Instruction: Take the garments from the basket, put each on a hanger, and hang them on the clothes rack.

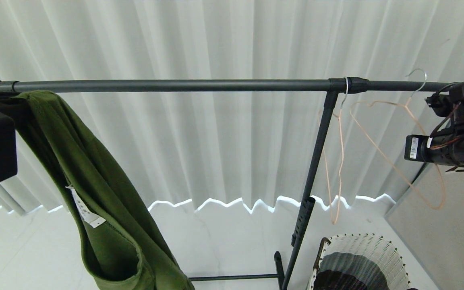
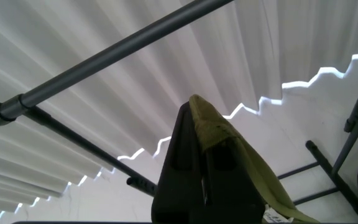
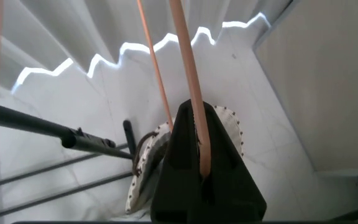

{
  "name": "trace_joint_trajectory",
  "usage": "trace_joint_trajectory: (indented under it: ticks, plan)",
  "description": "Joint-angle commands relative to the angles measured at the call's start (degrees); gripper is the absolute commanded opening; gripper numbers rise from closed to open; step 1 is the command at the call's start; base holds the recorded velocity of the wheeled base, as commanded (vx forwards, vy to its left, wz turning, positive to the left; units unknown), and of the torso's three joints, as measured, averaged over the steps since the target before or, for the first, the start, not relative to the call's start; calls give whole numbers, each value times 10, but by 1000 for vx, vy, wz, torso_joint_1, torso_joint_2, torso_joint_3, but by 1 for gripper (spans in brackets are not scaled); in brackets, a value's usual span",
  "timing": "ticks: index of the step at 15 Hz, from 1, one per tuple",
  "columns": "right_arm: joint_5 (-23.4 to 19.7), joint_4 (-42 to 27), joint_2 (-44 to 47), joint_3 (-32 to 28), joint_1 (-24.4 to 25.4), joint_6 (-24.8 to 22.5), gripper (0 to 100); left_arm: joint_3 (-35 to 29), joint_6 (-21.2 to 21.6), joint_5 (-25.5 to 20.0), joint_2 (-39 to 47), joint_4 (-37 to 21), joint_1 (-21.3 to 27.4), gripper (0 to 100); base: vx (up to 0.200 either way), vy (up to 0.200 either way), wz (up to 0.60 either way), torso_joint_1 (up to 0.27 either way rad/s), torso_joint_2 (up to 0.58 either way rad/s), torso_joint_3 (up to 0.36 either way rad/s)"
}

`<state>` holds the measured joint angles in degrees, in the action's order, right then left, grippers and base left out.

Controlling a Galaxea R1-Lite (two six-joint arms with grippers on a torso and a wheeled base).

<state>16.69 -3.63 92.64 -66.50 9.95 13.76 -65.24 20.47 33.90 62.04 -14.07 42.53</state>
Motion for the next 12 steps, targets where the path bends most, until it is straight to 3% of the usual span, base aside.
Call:
trace_joint_trajectory:
  ticks: [1, 3, 6, 12]
  plan:
    - [0, -4, -35, 2, 1, -1, 0, 11, 1, 0, -13, 1, 0, 0, 0, 0, 0, 0, 0, 0]
    - [5, -5, -59, 16, 8, -2, 0, 17, 2, 0, -20, 1, 0, 0, 0, 0, 0, 0, 0, 0]
    - [41, -4, -110, 70, 28, -41, 0, 20, 3, 2, -22, 1, -1, 0, 0, 0, 0, 0, 0, 0]
    - [42, -5, -208, 155, 39, -78, 0, 24, 3, 2, -24, 1, -1, 0, -200, 0, 0, 4, 6, 2]
